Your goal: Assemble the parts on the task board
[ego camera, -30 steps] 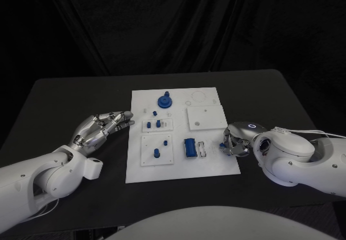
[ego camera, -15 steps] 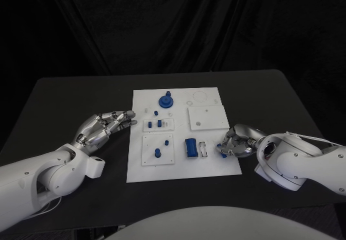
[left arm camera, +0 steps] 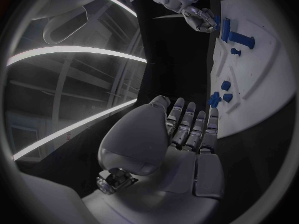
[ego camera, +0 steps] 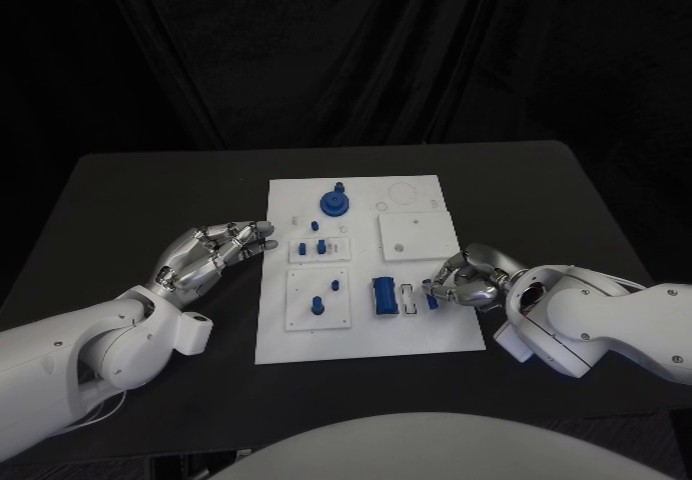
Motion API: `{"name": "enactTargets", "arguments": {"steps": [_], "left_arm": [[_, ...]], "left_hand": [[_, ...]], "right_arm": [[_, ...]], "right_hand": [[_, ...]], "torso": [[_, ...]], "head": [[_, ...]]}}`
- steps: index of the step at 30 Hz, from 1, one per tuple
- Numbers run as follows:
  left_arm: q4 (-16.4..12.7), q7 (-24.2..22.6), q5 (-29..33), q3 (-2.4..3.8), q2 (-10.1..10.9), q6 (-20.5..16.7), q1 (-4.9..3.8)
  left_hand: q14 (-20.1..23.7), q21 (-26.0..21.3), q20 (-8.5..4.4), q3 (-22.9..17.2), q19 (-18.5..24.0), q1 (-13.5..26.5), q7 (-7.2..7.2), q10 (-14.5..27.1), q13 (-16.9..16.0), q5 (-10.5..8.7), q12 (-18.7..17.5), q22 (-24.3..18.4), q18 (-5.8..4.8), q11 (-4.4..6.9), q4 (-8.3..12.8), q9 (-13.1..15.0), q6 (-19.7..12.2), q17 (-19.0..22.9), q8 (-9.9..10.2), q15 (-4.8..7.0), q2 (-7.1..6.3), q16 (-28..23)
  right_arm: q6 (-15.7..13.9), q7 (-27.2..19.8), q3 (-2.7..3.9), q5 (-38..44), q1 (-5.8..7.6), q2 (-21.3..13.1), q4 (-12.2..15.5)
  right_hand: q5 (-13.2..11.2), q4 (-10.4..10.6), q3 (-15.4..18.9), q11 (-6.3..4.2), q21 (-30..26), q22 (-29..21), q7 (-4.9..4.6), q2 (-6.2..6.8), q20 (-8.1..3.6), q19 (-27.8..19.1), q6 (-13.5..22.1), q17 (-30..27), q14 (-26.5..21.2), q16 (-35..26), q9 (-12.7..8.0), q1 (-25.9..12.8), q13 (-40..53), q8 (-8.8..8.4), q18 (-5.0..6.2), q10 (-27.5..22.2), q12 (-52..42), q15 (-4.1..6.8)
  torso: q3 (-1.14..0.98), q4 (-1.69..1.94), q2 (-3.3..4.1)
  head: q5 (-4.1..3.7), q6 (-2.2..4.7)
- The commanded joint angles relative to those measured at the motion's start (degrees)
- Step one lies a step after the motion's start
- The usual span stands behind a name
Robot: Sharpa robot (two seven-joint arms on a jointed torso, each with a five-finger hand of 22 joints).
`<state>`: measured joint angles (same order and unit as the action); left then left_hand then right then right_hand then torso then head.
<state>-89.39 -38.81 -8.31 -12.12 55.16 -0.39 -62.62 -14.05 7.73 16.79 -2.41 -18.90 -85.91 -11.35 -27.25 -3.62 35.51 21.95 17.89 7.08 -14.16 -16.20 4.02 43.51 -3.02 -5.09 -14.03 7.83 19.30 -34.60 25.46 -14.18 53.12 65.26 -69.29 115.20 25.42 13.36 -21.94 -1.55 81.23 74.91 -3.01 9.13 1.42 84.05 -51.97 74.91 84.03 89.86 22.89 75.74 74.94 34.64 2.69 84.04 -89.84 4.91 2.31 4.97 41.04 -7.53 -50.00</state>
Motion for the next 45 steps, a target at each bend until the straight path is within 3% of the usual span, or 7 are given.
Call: {"name": "enactTargets", "arguments": {"steps": [1,7,15,20,45], "left_arm": [[-0.07,-9.08,0.0,0.03,-0.15,1.06,0.06],[-0.13,-8.93,0.0,0.03,-0.12,1.14,0.06],[-0.13,-8.73,0.0,0.03,-0.16,1.36,0.06],[-0.18,-8.62,0.0,0.03,-0.12,1.52,0.06],[0.09,-8.08,0.0,0.03,-0.25,2.0,0.06]], "left_hand": [[-0.26,0.36,0.03,-0.37,-0.37,-0.47,-0.91,-0.14,-0.03,0.17,0.08,0.06,-0.27,-0.38,0.09,0.04,-0.09,-0.04,0.02,0.03,-0.03,0.31],[-0.31,0.41,0.03,-0.39,-0.46,-0.48,-0.92,-0.12,-0.02,0.17,0.06,0.12,-0.3,-0.39,0.09,0.04,-0.12,-0.05,0.04,0.0,-0.06,0.37],[-0.36,0.49,0.03,-0.44,-0.63,-0.5,-0.95,-0.05,-0.01,0.17,0.02,0.21,-0.38,-0.42,0.1,0.03,-0.18,-0.05,0.07,-0.07,-0.1,0.42],[-0.42,0.57,0.04,-0.52,-0.78,-0.53,-0.96,-0.02,-0.01,0.18,0.0,0.29,-0.44,-0.48,0.12,0.03,-0.21,-0.05,0.08,-0.13,-0.1,0.48],[-0.65,0.78,0.03,-0.72,-1.17,-0.64,-1.01,0.03,-0.01,0.21,-0.03,0.48,-0.59,-0.57,0.18,0.03,-0.25,-0.08,0.09,-0.26,-0.1,0.71]], "right_arm": [[-2.42,-1.59,0.02,-3.18,0.11,0.54,-0.17],[-2.16,-1.5,0.01,-3.39,0.11,1.68,-0.54],[-1.85,-1.52,0.0,-3.45,0.05,3.4,-1.35],[-1.55,-1.0,-0.02,-3.39,0.01,4.15,-1.95],[0.03,1.51,-0.09,-0.81,-0.38,4.78,-2.56]], "right_hand": [[-0.37,-2.56,-3.05,-0.45,-0.22,12.2,0.89,-0.04,-0.41,2.46,-0.53,15.09,5.97,0.14,0.08,-0.49,15.06,-0.28,-0.5,5.96,-0.16,0.47],[-0.63,-2.44,-3.07,-0.39,-0.41,12.14,0.81,-0.05,-0.4,2.39,-0.4,15.09,5.97,0.14,0.12,-0.78,15.06,-0.48,-0.46,5.96,-0.16,0.43],[-0.81,-2.35,-3.03,-0.34,-0.64,12.06,0.75,-0.03,-0.38,2.3,-0.29,15.09,5.97,0.14,0.17,-1.05,15.06,-0.67,-0.4,5.96,-0.16,0.39],[-0.64,-2.41,-3.05,-0.29,-0.86,11.99,0.69,-0.06,-0.36,2.21,-0.08,15.09,5.97,0.14,0.19,-1.1,15.06,-0.86,-0.35,5.96,-0.16,0.36],[-0.64,-2.12,-2.19,0.14,-1.39,11.82,0.18,0.14,-0.12,2.01,0.72,14.91,5.93,0.06,0.4,-2.4,15.06,-1.79,-0.24,5.96,-0.16,0.03]], "torso": [[0.04,0.04,0.04],[-0.05,-0.12,0.11],[-0.04,0.01,0.21],[-0.06,0.0,0.24],[-0.11,-0.12,0.11]], "head": [[0.05,0.0],[0.45,0.0],[0.2,0.0],[0.46,0.0],[0.76,0.0]]}}
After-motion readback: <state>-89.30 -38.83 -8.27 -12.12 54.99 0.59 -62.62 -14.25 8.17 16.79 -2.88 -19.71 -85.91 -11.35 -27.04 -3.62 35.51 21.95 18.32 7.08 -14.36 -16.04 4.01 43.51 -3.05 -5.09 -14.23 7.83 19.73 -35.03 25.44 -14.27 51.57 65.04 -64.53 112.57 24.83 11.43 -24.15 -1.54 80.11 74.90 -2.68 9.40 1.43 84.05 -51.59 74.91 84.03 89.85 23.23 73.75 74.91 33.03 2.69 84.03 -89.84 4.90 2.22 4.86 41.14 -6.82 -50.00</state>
